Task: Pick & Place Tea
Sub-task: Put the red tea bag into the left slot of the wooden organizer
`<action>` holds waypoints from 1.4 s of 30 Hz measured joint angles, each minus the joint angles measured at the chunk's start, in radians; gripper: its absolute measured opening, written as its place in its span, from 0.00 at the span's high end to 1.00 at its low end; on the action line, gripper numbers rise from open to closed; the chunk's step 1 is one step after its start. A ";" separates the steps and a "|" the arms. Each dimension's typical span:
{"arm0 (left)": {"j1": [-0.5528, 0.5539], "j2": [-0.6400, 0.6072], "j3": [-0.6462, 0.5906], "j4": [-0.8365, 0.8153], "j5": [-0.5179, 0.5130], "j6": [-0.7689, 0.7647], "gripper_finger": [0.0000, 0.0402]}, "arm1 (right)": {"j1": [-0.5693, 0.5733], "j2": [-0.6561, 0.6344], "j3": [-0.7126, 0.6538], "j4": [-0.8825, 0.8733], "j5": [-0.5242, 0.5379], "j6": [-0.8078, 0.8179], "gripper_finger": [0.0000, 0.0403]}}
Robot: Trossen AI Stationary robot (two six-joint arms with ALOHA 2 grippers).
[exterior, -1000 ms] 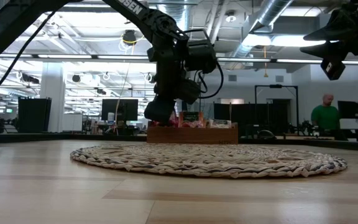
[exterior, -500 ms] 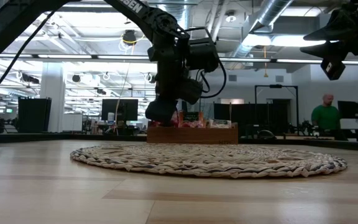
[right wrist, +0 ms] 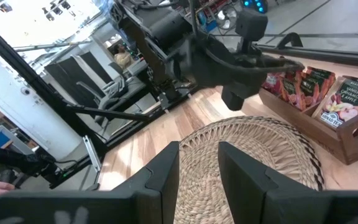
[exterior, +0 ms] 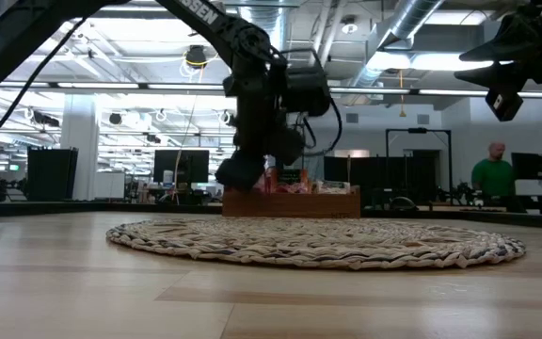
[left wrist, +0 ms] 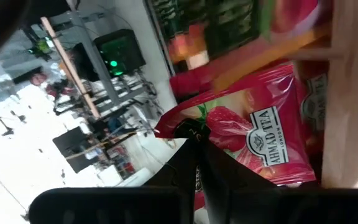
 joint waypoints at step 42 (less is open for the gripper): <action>-0.006 0.054 -0.001 -0.065 0.029 -0.079 0.95 | 0.001 0.000 0.000 0.006 0.000 0.004 0.74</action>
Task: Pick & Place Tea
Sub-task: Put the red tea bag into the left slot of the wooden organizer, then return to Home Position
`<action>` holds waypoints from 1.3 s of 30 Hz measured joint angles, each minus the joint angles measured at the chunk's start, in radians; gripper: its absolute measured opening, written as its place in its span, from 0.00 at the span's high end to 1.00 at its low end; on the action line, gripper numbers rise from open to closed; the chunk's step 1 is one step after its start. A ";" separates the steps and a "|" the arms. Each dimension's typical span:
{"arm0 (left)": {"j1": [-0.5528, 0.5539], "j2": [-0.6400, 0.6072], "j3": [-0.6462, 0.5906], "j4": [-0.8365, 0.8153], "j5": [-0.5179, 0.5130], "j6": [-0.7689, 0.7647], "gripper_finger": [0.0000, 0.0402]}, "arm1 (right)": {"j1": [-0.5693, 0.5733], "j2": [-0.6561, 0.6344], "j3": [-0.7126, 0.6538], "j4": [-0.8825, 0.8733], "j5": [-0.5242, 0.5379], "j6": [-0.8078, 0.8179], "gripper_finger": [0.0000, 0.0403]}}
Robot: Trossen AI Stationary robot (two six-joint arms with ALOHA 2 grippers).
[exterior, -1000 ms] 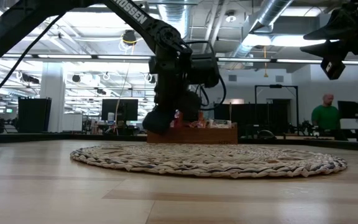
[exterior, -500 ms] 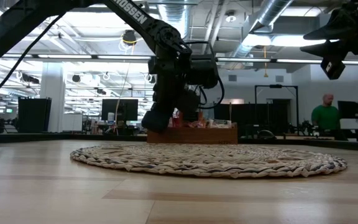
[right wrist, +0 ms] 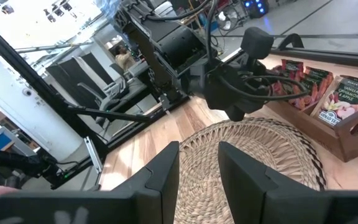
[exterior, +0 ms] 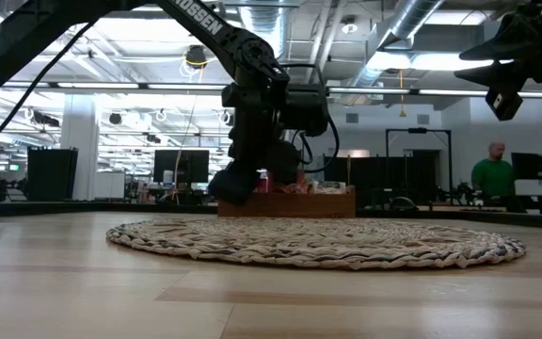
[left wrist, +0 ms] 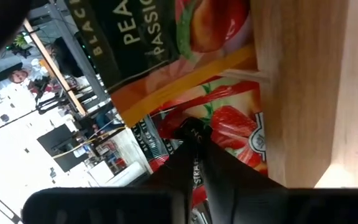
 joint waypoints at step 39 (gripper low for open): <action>-0.082 -0.560 0.002 -0.375 0.526 -0.831 0.54 | 0.000 0.000 0.000 0.001 0.001 0.001 0.74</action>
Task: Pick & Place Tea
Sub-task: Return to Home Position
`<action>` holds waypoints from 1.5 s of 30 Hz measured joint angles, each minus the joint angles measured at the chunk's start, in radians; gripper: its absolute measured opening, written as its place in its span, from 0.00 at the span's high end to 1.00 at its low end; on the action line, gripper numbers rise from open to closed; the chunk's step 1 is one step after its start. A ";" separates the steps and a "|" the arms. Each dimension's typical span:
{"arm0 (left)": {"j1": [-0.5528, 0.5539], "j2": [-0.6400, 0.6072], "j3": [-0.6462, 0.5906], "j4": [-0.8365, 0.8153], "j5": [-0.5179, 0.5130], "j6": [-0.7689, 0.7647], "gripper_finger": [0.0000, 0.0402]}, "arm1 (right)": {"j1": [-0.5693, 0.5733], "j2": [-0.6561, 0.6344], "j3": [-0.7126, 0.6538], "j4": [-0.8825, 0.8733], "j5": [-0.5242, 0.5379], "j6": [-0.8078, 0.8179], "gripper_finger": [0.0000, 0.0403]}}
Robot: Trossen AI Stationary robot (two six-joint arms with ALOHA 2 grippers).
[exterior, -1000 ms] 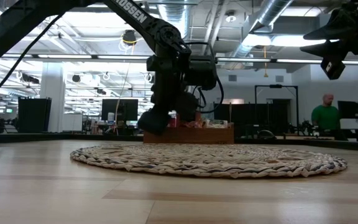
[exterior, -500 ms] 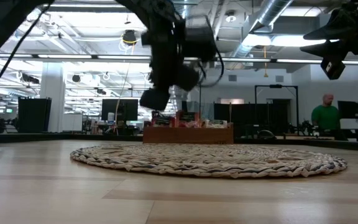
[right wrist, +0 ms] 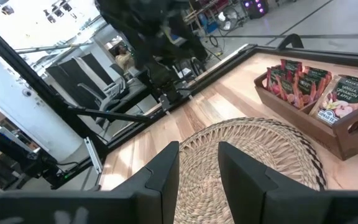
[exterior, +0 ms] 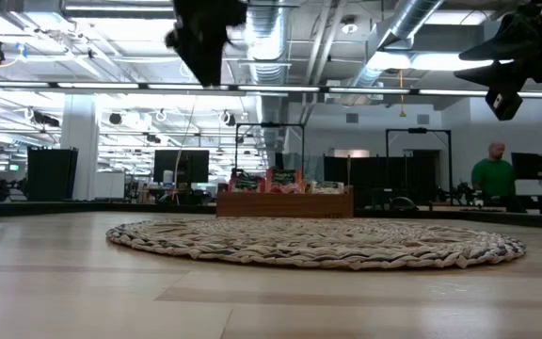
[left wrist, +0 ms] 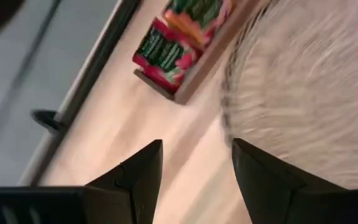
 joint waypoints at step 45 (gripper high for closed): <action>-0.247 -1.150 -1.274 1.088 -0.012 -0.127 0.54 | 0.000 -0.002 0.000 0.210 -0.146 -0.262 0.74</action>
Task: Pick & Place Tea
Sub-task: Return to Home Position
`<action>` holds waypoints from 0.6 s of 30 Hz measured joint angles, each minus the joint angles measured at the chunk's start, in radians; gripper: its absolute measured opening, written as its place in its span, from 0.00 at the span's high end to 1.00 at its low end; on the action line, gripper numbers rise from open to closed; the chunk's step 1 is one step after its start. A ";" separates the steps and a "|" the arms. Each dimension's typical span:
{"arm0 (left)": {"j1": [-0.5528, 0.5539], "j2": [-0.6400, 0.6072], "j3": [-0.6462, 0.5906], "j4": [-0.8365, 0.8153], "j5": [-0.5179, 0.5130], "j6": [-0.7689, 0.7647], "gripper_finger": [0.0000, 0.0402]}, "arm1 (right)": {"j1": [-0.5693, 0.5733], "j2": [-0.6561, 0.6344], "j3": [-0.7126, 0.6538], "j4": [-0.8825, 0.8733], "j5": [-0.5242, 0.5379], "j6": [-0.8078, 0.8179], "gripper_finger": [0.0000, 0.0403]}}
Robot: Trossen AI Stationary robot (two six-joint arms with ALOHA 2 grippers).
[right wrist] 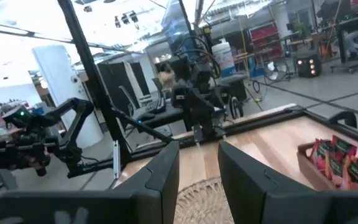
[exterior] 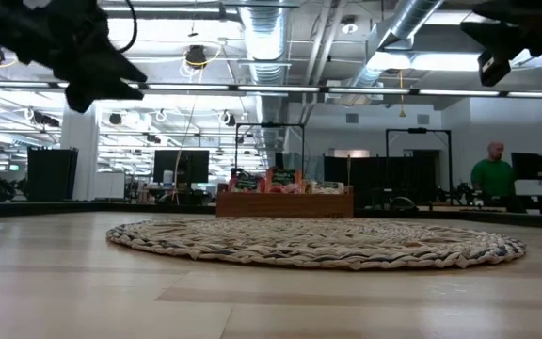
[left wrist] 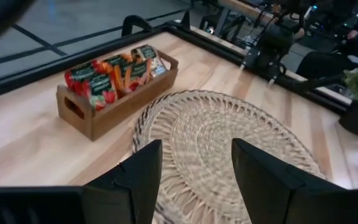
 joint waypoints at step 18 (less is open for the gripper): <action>0.001 -0.204 -0.259 0.197 -0.001 0.044 0.54 | 0.000 0.002 -0.088 0.110 -0.037 -0.098 0.75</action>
